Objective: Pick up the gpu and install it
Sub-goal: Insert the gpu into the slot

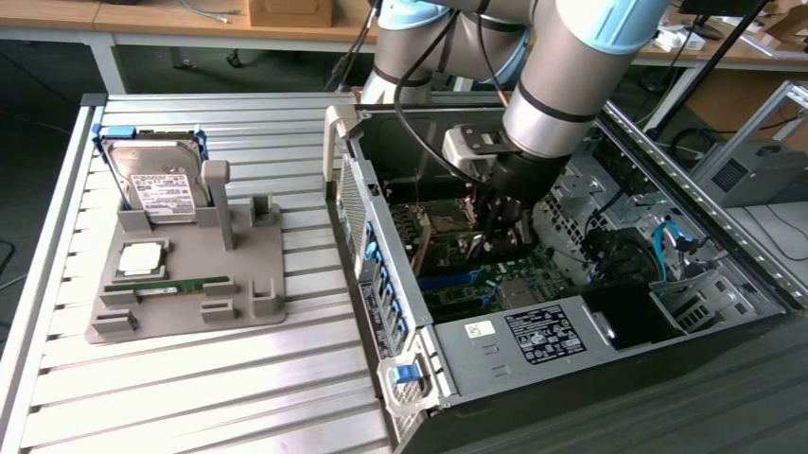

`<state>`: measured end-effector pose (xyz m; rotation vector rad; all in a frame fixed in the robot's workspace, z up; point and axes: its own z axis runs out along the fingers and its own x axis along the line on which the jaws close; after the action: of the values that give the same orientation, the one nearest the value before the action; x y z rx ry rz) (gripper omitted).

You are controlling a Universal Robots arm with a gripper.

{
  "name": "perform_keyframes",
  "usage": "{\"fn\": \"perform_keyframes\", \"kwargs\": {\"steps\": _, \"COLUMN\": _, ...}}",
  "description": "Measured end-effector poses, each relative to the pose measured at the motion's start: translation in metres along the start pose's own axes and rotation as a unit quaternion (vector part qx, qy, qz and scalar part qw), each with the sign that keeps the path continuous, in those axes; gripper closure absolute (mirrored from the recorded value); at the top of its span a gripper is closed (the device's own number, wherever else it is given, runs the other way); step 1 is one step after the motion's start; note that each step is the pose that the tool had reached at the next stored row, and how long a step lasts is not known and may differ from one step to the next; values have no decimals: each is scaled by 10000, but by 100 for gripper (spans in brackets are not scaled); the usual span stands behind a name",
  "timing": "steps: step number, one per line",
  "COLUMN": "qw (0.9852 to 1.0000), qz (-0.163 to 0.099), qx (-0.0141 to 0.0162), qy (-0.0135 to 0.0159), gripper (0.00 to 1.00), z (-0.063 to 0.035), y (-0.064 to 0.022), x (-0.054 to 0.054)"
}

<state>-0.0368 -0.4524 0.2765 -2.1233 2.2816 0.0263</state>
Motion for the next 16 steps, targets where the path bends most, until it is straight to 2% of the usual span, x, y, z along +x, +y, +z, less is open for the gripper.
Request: {"fn": "perform_keyframes", "kwargs": {"steps": 16, "qw": 10000, "qz": 0, "qx": 0, "qy": 1, "gripper": 70, "z": 44, "y": 38, "x": 25}}
